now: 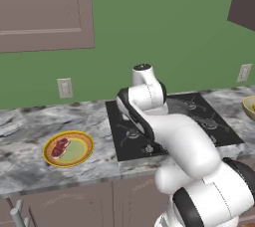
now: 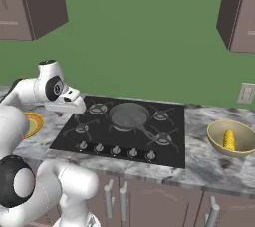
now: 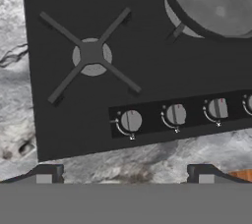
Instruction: Place the steak on the plate and place the corn on the same plate.
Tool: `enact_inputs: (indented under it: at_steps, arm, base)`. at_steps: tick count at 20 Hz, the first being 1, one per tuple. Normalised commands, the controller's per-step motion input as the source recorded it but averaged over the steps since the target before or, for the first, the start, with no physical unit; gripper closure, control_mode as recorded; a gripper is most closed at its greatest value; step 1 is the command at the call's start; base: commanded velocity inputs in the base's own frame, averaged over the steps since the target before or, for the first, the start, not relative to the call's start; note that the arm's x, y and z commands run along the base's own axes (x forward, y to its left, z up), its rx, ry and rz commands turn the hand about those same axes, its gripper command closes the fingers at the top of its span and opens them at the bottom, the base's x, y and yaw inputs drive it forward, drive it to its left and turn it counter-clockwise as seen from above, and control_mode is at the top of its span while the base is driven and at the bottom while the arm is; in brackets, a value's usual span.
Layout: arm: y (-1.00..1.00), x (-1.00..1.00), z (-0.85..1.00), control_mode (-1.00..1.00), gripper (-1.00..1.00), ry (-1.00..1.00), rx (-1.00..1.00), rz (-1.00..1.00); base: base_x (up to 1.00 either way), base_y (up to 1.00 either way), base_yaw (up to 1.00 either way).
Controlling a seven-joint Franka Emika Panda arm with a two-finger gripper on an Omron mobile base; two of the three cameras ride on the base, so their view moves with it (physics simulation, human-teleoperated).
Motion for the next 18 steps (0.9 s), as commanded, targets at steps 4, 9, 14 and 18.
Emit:
enact_inputs:
  at_steps: [4, 9, 14, 18]
  arm:
    - [-1.0, 0.18, 0.0, -1.0, -1.0, 0.07, 0.0, -0.1]
    - [-1.0, 0.23, 0.0, -1.0, -1.0, 0.01, -0.01, -0.14]
    - [-1.0, 0.03, 0.1, -1.0, -1.0, -0.08, -0.06, -0.12]
    - [-1.0, 0.01, 0.38, -1.0, -1.0, -0.07, -0.1, -0.02]
  base:
    - [0.0, 0.0, 0.0]
    - [0.0, 0.0, 0.0]
    - [0.0, 0.0, 0.0]
    - [0.0, 0.0, 0.0]
